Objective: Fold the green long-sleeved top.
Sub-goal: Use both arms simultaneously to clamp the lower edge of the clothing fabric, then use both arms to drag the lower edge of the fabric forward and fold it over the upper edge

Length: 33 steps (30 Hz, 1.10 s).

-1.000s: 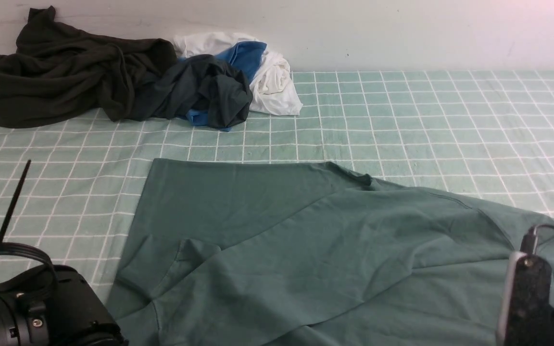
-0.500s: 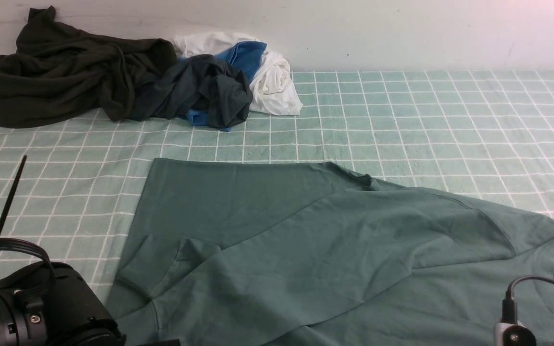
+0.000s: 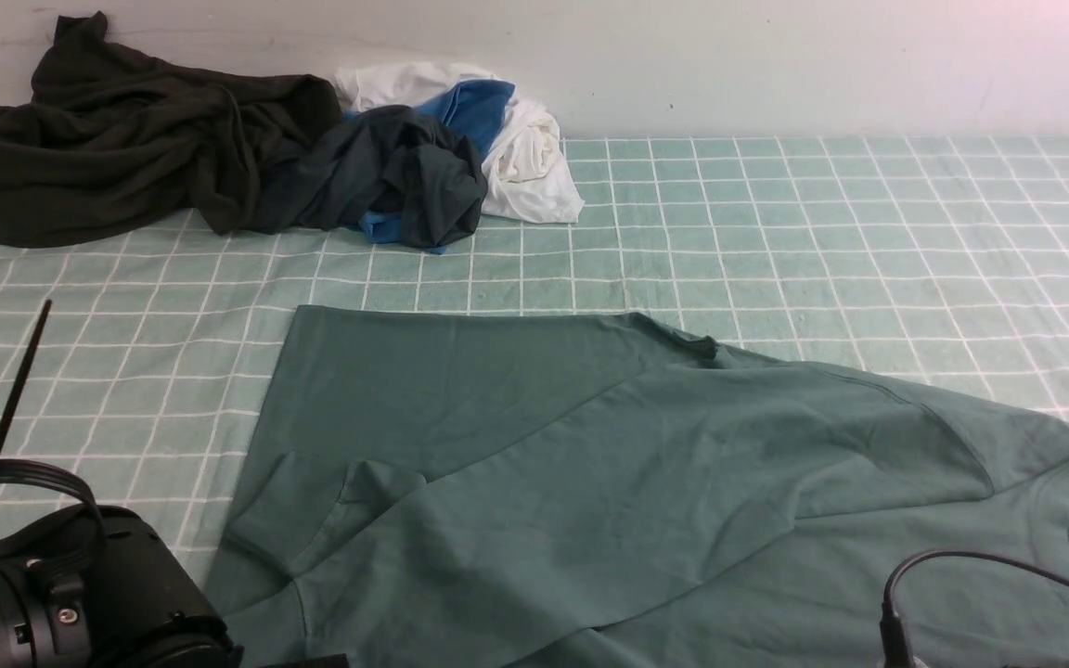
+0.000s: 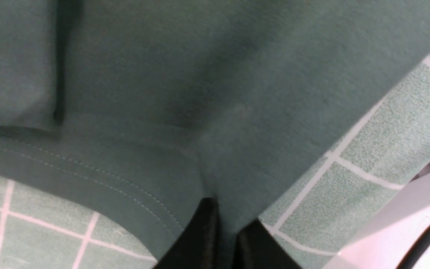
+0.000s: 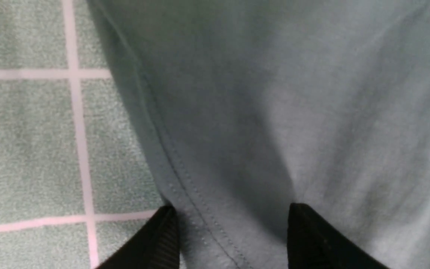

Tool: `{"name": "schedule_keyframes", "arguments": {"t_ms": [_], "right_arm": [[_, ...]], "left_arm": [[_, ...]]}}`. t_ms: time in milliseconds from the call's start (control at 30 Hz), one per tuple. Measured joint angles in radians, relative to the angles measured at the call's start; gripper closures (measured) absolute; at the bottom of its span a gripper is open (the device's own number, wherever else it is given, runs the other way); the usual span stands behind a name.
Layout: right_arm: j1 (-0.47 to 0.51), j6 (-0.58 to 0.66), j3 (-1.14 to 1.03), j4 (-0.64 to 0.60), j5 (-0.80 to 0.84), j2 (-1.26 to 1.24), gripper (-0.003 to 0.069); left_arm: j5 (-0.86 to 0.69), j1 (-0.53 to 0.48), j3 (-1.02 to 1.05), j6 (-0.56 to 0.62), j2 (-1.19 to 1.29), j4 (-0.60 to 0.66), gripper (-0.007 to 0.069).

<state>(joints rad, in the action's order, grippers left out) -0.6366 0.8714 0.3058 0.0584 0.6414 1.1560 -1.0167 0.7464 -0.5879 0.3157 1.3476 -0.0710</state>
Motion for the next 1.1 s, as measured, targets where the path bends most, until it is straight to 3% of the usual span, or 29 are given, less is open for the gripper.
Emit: {"name": "schedule_keyframes", "arguments": {"t_ms": [133, 267, 300, 367, 433, 733, 867, 967, 1000, 1100], "right_arm": [[0.000, -0.001, 0.000, -0.001, 0.002, 0.001, 0.0344], [-0.002, -0.018, -0.001, -0.007, 0.005, 0.001, 0.0507], [-0.002, -0.020, -0.001, -0.007, 0.005, 0.001, 0.0507], [-0.002, -0.027, -0.002, -0.007, -0.009, 0.003, 0.0598], [-0.002, -0.031, 0.002, -0.007, -0.004, 0.003, 0.0638], [-0.002, -0.078, 0.217, 0.011, 0.234, 0.010, 0.0648], [0.025, -0.137, 0.353, 0.068, 0.338, 0.013, 0.0648], [0.111, -0.157, 0.458, 0.087, 0.349, 0.025, 0.0648], [0.186, -0.162, 0.511, 0.071, 0.338, 0.048, 0.0648], [0.292, -0.148, 0.588, 0.006, 0.304, 0.110, 0.0648]], "left_arm": [[0.000, 0.000, 0.000, 0.000, 0.000, 0.000, 0.0617], [0.000, 0.000, 0.000, -0.001, 0.000, 0.000, 0.0617], [0.000, 0.000, 0.000, -0.001, 0.000, 0.000, 0.0617], [0.000, 0.000, 0.000, -0.003, 0.000, 0.000, 0.0617], [0.000, 0.000, 0.000, -0.004, 0.000, 0.000, 0.0617], [-0.078, -0.002, -0.058, -0.004, 0.000, -0.013, 0.0617], [-0.118, -0.049, -0.149, -0.004, 0.000, -0.046, 0.0617], [-0.106, -0.128, -0.249, -0.004, 0.008, -0.080, 0.0617], [-0.085, -0.193, -0.306, 0.005, 0.024, -0.090, 0.0615], [-0.042, -0.277, -0.406, 0.039, 0.079, -0.101, 0.0614]]}}
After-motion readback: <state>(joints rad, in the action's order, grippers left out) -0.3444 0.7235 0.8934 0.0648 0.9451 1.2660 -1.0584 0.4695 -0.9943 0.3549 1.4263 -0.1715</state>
